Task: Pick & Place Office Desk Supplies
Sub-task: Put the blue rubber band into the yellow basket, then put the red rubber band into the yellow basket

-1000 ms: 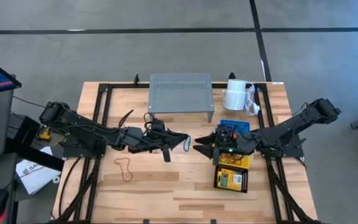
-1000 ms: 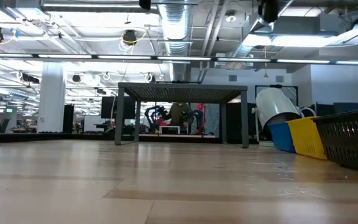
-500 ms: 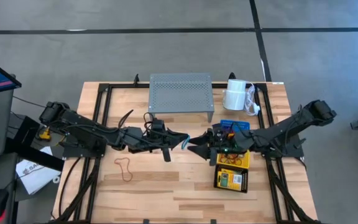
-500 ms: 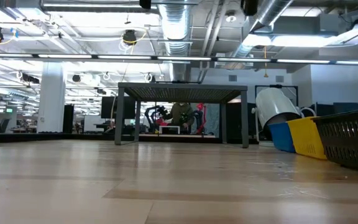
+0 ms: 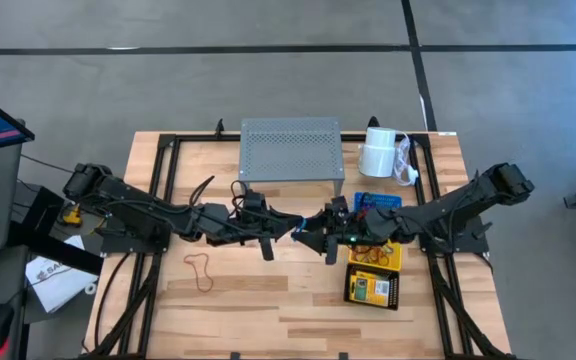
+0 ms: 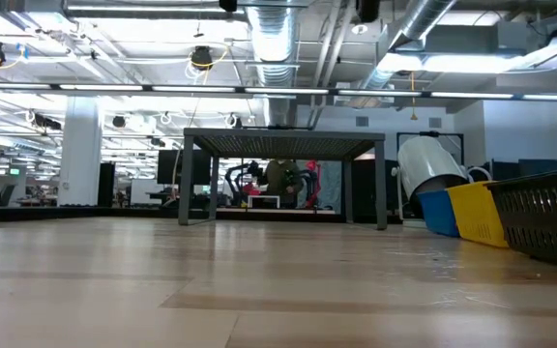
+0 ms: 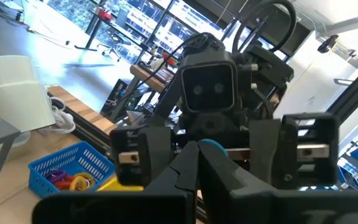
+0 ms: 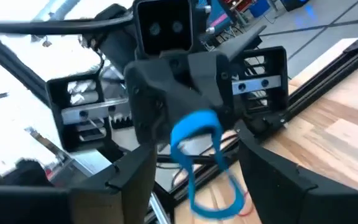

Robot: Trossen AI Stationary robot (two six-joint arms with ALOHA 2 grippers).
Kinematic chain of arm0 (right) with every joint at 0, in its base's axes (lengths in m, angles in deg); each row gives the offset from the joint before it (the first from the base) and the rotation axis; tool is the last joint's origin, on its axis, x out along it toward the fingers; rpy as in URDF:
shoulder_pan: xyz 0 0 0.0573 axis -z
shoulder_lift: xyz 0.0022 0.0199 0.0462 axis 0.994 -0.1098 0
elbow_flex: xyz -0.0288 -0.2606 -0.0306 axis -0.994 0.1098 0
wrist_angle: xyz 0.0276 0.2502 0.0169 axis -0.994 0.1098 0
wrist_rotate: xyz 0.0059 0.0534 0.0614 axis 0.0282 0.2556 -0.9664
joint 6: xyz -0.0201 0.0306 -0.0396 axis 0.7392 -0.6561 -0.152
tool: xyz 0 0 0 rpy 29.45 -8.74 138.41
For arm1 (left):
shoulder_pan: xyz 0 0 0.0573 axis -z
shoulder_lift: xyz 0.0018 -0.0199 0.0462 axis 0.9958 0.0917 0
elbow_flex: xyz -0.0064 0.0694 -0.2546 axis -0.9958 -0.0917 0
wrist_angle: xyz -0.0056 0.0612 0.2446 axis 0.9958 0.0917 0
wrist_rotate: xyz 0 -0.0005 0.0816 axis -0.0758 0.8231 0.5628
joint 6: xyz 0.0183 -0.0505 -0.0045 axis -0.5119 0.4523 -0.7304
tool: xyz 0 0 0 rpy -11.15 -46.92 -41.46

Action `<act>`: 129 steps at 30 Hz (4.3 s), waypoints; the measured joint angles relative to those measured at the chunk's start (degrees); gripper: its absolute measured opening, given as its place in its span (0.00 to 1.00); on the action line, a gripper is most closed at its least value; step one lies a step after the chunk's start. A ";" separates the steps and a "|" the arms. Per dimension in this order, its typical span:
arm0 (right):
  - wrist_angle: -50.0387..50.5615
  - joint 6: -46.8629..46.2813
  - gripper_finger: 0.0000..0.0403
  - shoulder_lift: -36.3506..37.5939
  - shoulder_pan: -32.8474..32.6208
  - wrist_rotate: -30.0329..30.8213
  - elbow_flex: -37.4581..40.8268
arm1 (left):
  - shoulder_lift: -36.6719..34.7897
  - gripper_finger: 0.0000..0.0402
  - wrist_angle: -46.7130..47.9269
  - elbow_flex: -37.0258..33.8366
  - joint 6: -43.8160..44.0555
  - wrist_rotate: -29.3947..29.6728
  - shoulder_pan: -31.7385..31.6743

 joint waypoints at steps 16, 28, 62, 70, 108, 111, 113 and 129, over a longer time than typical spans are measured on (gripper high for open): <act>-0.23 2.05 0.01 -0.44 -1.22 0.19 -0.58 | 0.04 0.00 -0.48 -0.04 -1.62 -1.49 0.15; 2.68 0.96 0.00 1.40 -2.17 -1.15 -0.58 | -0.58 0.11 -1.70 -0.03 -1.69 -2.60 0.06; 85.50 -26.23 0.00 38.64 -4.06 -0.24 5.71 | -25.29 0.30 59.02 0.00 12.27 -8.94 12.82; 81.15 -33.52 0.00 37.05 -4.13 -4.78 14.99 | -23.96 0.27 72.36 0.00 18.55 -8.86 14.08; 72.22 -27.19 0.22 15.80 -1.68 -15.51 18.59 | -23.98 0.26 80.87 0.00 26.10 -8.11 14.03; 72.12 -25.89 0.34 15.80 -0.69 -16.00 18.59 | -23.98 0.26 80.87 0.00 26.10 -8.11 14.03; 71.81 -25.52 0.43 15.80 -0.06 -16.56 18.59 | -23.98 0.26 80.93 0.00 26.08 -8.14 14.03; 74.85 -24.05 0.60 15.80 3.89 -19.07 18.57 | -21.55 0.26 92.06 0.00 36.74 -16.10 13.92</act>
